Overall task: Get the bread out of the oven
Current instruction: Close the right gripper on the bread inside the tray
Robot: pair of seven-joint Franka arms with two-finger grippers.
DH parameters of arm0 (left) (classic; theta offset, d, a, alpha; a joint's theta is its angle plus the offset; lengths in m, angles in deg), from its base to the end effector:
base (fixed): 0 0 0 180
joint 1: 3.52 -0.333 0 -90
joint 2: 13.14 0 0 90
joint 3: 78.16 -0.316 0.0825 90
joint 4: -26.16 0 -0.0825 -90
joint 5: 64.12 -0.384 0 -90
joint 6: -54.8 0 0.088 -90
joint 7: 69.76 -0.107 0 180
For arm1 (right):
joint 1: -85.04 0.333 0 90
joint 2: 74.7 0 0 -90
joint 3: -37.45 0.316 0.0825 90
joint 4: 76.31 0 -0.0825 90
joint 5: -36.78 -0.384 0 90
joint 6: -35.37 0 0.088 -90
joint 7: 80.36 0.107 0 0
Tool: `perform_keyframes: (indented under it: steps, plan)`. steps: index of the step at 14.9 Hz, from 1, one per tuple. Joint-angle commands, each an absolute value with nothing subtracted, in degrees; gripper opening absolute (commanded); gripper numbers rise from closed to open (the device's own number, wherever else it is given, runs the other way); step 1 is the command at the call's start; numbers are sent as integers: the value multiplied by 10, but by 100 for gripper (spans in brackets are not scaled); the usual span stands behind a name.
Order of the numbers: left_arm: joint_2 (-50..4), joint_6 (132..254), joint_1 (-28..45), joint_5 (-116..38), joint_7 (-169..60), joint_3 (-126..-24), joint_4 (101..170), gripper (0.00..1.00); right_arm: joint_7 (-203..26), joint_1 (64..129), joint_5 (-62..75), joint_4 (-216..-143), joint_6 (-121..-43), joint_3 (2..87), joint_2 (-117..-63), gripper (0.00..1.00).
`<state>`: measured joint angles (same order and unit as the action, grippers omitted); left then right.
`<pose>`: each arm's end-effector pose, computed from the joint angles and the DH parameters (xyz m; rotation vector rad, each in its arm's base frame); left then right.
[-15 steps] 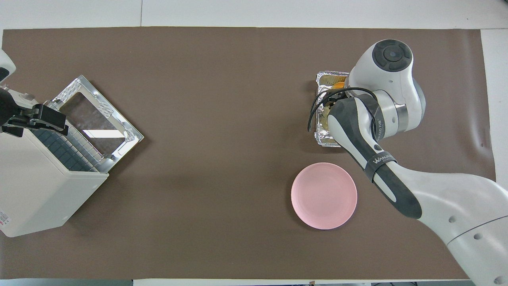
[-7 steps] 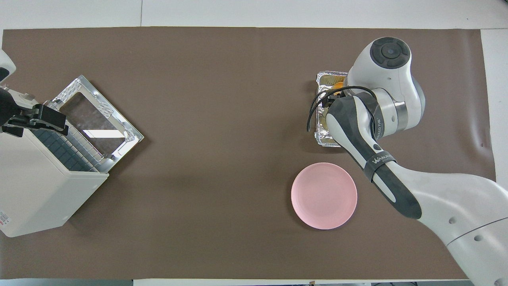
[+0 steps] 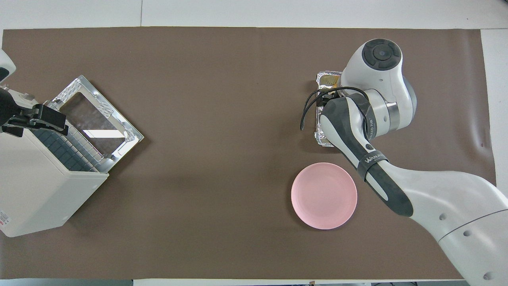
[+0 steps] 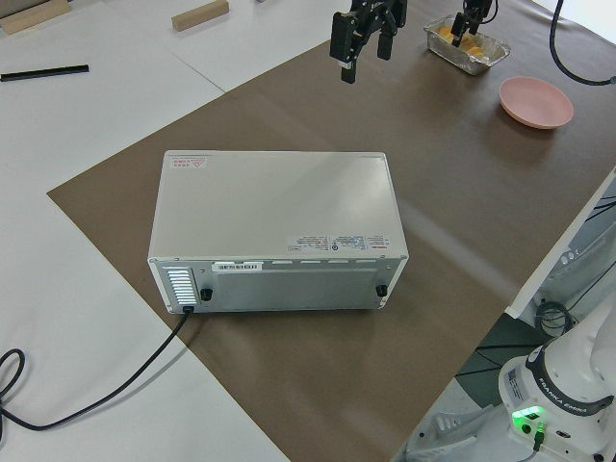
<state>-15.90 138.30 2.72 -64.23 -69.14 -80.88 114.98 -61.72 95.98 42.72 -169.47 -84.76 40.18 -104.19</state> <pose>0.5547 -0.0345 0.5983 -3.1236 0.0788 0.2202 0.6614 0.1517 0.3194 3.0665 -0.0589 -0.0357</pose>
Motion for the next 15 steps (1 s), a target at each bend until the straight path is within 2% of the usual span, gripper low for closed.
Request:
perform_keyframes:
  steps: [1,2,3,4,15]
  plan:
    - [-143,1385,22,-646,-699,-807,1166,100,-600,960,436,-1704,-863,405,-1043,88]
    - [-143,1385,22,-646,-699,-807,1166,100,-600,959,436,-1704,-863,405,-1044,59]
    - [-142,1385,22,-646,-699,-807,1166,100,-601,958,436,-1704,-863,405,-1044,19]
    - [-142,1385,22,-646,-699,-807,1166,100,-600,958,436,-1704,-861,405,-1044,0]
    - [-142,1385,22,-646,-699,-807,1166,100,-604,953,428,-1682,-806,406,-1034,0]
